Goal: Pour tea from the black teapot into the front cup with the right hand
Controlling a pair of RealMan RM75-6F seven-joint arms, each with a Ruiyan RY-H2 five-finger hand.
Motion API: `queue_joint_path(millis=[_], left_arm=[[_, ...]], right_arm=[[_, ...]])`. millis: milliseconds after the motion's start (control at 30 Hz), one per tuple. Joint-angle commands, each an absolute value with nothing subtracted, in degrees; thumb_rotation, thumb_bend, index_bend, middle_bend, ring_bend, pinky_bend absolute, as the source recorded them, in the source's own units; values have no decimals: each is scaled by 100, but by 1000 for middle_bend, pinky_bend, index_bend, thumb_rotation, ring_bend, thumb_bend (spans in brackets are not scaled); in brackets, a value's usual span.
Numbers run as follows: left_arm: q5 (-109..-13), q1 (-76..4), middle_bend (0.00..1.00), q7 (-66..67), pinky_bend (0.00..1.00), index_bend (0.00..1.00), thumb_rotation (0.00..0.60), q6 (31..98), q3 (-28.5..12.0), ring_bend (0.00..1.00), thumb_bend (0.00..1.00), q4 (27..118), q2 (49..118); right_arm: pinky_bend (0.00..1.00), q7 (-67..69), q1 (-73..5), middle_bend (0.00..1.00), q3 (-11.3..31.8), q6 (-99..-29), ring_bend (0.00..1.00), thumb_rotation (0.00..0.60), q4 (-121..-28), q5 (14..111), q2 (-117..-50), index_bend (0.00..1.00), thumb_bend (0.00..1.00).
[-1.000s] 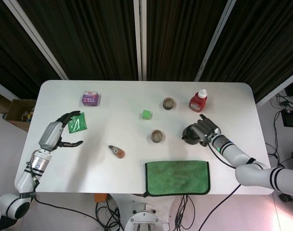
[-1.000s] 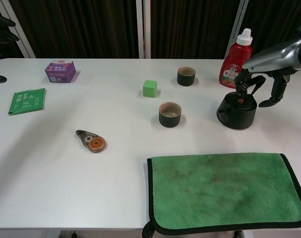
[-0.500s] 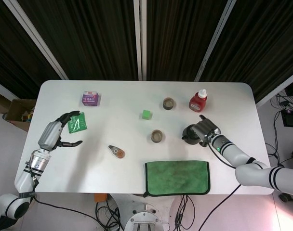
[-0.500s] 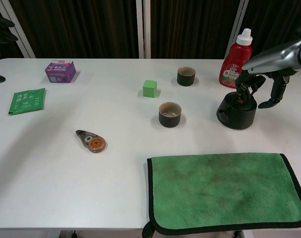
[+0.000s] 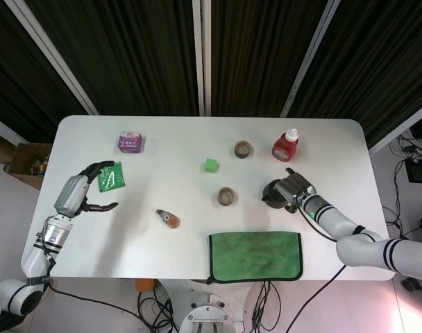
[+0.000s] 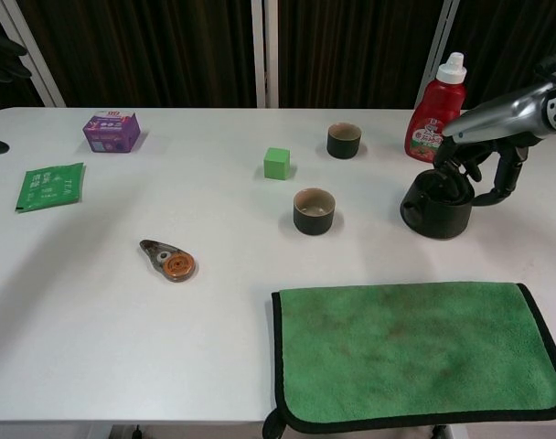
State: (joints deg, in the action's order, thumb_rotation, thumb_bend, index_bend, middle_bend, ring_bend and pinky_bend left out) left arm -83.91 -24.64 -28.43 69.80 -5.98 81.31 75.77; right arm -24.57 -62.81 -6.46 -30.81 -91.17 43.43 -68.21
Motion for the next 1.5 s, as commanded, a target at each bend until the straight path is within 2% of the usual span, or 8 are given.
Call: queue_joint_path(millis=[33,133,400,600,933,1100,1500], left_arm=[[-8389,-2464,183,-2851,267,167,600,6973,-595,172,115,8118,7581],[-8395,-2468,183,-2864,267,168,600,6964,-590,172,115,8102,7591],[-8400,-2462,182,-2888,267,168,600,6966,-583,172,115,8077,7593],[-8408,-2464,180,-2905,267,167,600,6953,-573,172,115,8061,7590],[-8397,-2460,177,-2952,267,167,600,6927,-561,172,115,8015,7595],[-8389,-2454,177,-2976,267,167,600,6915,-556,172,115,7990,7594],[-8378,-2456,176,-3016,267,168,600,6889,-557,172,115,7965,7595]], right_arm=[[201,-2417,-6308,537,-650,-3070,487,600,-9122,4378,-6796,589,305],[256,-2353,-6334,576,-645,-3064,526,600,-9135,4350,-6780,624,305],[271,-2212,-6382,656,-642,-3029,593,600,-9100,4363,-6802,688,305],[337,-2040,-6422,706,-616,-2923,637,600,-9037,4306,-6818,713,305],[356,-1684,-6406,767,-540,-2791,668,600,-8853,4379,-6885,765,292],[444,-1480,-6325,842,-465,-2797,729,600,-8711,4486,-6970,838,289],[496,-1173,-6254,903,-315,-2740,784,600,-8575,4715,-7013,901,247]])
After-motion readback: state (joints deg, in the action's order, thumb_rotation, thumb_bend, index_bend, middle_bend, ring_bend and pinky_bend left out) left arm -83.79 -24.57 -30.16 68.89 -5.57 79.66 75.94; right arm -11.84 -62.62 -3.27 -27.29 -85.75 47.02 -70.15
